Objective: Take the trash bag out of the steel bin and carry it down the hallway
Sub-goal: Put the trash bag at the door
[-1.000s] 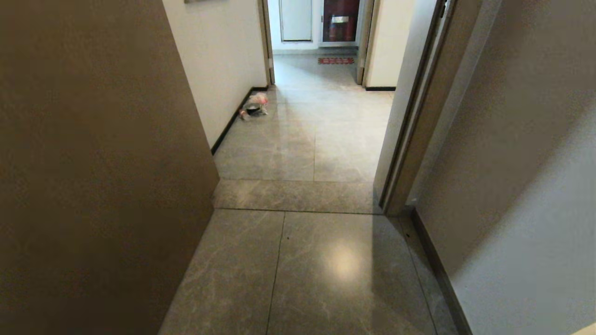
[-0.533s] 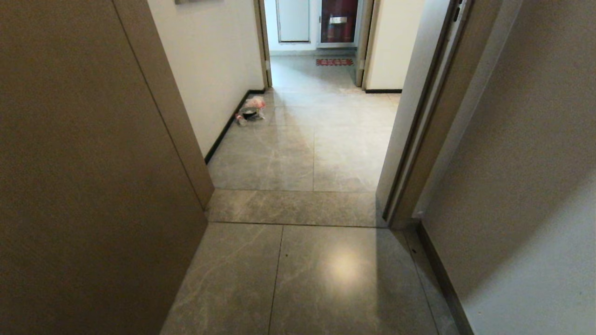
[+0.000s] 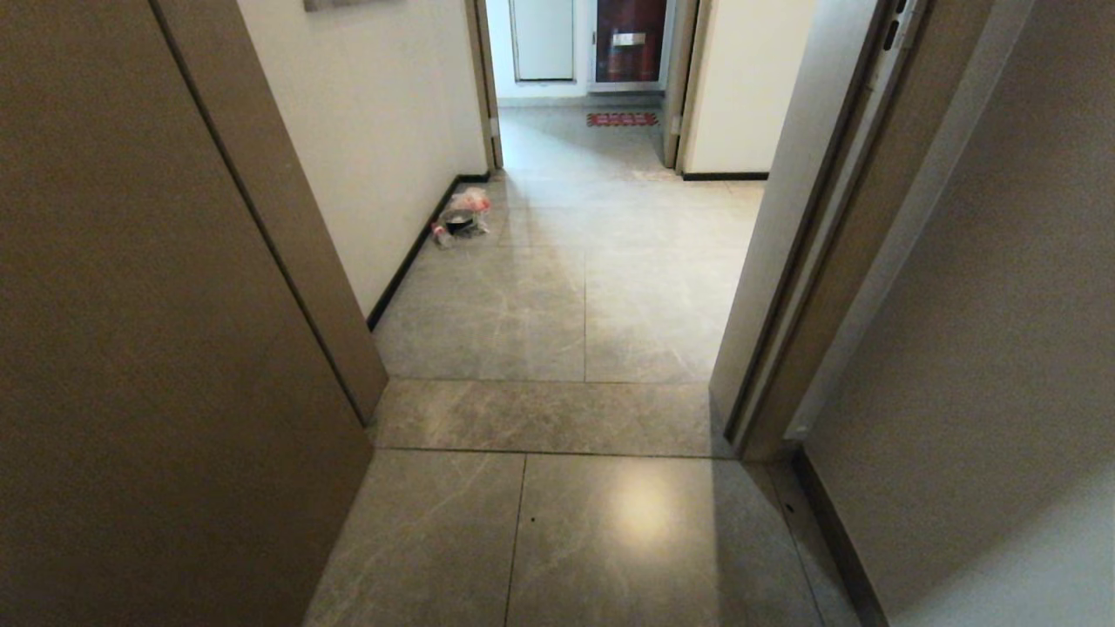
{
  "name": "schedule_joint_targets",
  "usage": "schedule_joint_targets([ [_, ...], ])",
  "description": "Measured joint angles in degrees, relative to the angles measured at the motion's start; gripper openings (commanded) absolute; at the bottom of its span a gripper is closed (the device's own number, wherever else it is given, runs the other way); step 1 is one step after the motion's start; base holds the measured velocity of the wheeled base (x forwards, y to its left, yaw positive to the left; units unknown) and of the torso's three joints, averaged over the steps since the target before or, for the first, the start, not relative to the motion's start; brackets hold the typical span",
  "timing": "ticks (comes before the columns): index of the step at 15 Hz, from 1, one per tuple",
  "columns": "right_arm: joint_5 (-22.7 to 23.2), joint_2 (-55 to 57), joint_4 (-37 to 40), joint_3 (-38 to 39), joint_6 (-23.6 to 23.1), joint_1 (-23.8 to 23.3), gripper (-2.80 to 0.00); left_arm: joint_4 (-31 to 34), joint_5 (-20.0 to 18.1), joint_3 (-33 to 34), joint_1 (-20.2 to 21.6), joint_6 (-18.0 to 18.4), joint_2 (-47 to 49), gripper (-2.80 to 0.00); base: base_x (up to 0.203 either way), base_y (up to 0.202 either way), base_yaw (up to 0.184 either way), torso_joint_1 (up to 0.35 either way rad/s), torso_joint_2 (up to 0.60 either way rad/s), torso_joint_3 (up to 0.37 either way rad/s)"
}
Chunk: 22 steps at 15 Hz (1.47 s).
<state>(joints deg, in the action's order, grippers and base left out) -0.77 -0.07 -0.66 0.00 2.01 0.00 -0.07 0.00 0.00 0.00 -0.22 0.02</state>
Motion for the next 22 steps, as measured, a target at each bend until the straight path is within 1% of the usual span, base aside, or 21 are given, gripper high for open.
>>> schedule_joint_targets([
  [20, 0.0, 0.0, 0.0, 0.0, 0.1, 0.0, -2.8, 0.0, 0.0, 0.0, 0.0, 0.0, 0.0, -2.8, 0.184, 0.0, -0.003, 0.002, 0.0, 0.003],
  [22, 0.0, 0.0, 0.0, 0.0, 0.1, 0.0, -2.8, 0.0, 0.0, 0.0, 0.0, 0.0, 0.0, -2.8, 0.11, 0.009, 0.005, 0.002, 0.0, 0.002],
])
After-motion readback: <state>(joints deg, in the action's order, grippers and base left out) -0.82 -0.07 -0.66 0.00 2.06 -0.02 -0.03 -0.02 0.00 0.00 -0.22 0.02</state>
